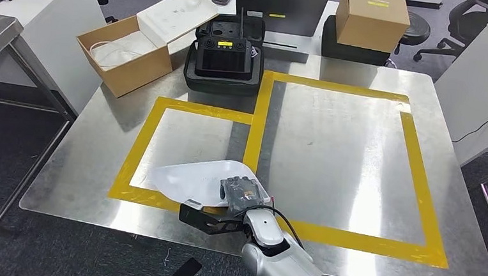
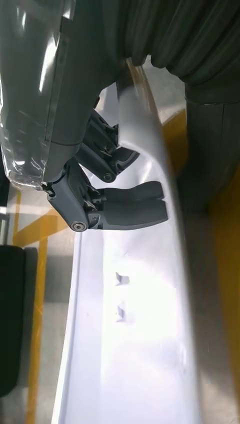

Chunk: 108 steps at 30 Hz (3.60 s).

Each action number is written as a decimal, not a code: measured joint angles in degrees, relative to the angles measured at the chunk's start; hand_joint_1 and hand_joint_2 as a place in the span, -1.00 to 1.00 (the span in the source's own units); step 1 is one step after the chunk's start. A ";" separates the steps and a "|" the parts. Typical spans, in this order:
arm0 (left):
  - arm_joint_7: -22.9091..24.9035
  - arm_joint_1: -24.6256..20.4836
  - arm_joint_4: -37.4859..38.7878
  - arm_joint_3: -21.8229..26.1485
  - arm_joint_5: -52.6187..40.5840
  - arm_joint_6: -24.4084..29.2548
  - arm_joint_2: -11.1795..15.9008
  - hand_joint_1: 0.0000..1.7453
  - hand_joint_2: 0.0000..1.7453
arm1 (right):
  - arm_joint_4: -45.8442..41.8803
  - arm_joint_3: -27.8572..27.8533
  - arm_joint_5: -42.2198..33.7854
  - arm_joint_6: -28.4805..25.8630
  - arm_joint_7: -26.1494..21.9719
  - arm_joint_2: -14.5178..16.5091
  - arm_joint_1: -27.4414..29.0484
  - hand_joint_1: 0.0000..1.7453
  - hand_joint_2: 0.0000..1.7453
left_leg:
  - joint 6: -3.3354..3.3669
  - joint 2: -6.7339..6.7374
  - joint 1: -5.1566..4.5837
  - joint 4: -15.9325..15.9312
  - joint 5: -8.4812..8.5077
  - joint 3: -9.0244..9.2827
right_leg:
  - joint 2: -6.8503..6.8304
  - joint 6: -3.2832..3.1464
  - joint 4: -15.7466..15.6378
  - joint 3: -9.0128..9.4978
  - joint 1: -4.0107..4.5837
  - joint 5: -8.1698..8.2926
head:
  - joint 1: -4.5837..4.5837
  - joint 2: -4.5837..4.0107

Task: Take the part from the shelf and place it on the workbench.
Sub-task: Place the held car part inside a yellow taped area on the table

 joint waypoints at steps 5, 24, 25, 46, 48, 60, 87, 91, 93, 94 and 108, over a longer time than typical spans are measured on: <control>-0.30 0.39 0.00 0.00 0.10 0.66 0.01 -1.00 1.00 | 0.59 -0.03 -5.92 -12.32 -5.72 0.27 1.40 1.00 1.00 | -0.01 -0.07 0.00 0.00 0.01 -0.07 | -0.08 -0.01 0.01 0.04 0.00 -0.01 | 0.00 0.00; -0.36 1.18 0.00 0.00 -0.22 1.22 0.01 -1.00 1.00 | -4.89 -15.20 -0.35 -16.63 -18.91 0.66 7.49 -1.00 1.00 | 0.01 -0.10 -0.01 -0.01 -0.01 -0.19 | -0.28 -0.18 -0.04 0.02 0.00 -0.11 | 0.00 0.00; -0.34 1.19 0.00 0.00 -0.35 1.17 0.01 -1.00 1.00 | -5.47 -15.78 -0.83 -16.63 -19.23 0.66 7.65 -1.00 1.00 | 0.01 -0.09 -0.01 -0.01 -0.01 -0.19 | -0.28 -0.18 -0.05 0.02 0.00 -0.11 | 0.01 0.00; 0.06 1.19 0.00 0.00 -0.40 0.75 0.01 -1.00 1.00 | -7.80 -17.09 -5.12 -16.61 -13.12 0.83 6.61 -1.00 1.00 | 0.01 0.07 -0.01 -0.01 -0.01 -0.19 | -0.27 -0.18 -0.05 0.00 0.00 -0.11 | 0.00 0.00; 0.06 1.19 0.00 0.00 -0.40 0.75 0.01 -1.00 1.00 | -7.80 -17.08 -5.12 -16.61 -13.12 0.83 6.61 -1.00 1.00 | 0.01 0.08 -0.01 -0.01 -0.01 -0.19 | -0.27 -0.18 -0.05 0.00 0.00 -0.11 | 0.00 0.00; 0.06 1.19 0.00 -0.02 -0.40 0.75 0.01 -1.00 1.00 | -7.80 -17.04 -5.12 -16.61 -13.07 0.83 6.61 -1.00 1.00 | 0.01 0.09 -0.01 -0.01 -0.01 -0.20 | -0.27 -0.18 -0.05 0.00 0.00 -0.11 | 0.00 0.00; -8.81 3.10 0.09 1.54 9.06 4.92 0.78 -1.00 1.00 | -17.99 -27.31 2.07 -17.00 -18.43 -7.59 15.55 -1.00 1.00 | -0.03 -1.92 0.02 -0.05 -0.03 0.15 | -1.21 -0.21 -0.38 0.29 0.00 -0.33 | -0.08 0.00; -10.08 5.99 0.47 2.57 10.74 4.98 1.96 -1.00 1.00 | -45.43 -46.08 0.63 -17.69 7.21 -26.67 20.14 -1.00 1.00 | 0.49 -4.14 -0.19 -0.05 0.31 -0.08 | -3.11 -0.01 -0.54 0.85 -0.22 -0.56 | 0.63 0.00; -10.15 6.96 0.69 3.03 10.80 5.03 2.35 -1.00 1.00 | -59.20 -51.58 2.95 -18.00 13.99 -31.75 22.11 -1.00 1.00 | 0.45 -3.90 -0.24 -0.05 0.22 -0.07 | -2.84 0.15 -0.64 0.87 -0.33 -0.50 | 1.18 0.00; -10.15 7.02 0.74 3.25 10.80 5.02 2.43 -1.00 1.00 | -64.66 -53.20 3.85 -17.88 13.91 -33.09 23.17 -1.00 1.00 | 0.45 -3.62 -0.26 -0.05 0.13 -0.04 | -2.57 0.31 -0.68 0.85 -0.39 -0.47 | 1.22 0.00; -10.50 5.24 0.87 4.13 12.02 4.22 2.34 -1.00 1.00 | -90.34 -47.18 -7.13 -2.03 9.20 -41.46 21.56 -1.00 1.00 | 0.65 0.34 -0.30 -0.26 -0.06 0.16 | -0.14 0.84 -0.68 0.62 -0.39 -0.05 | 1.21 0.00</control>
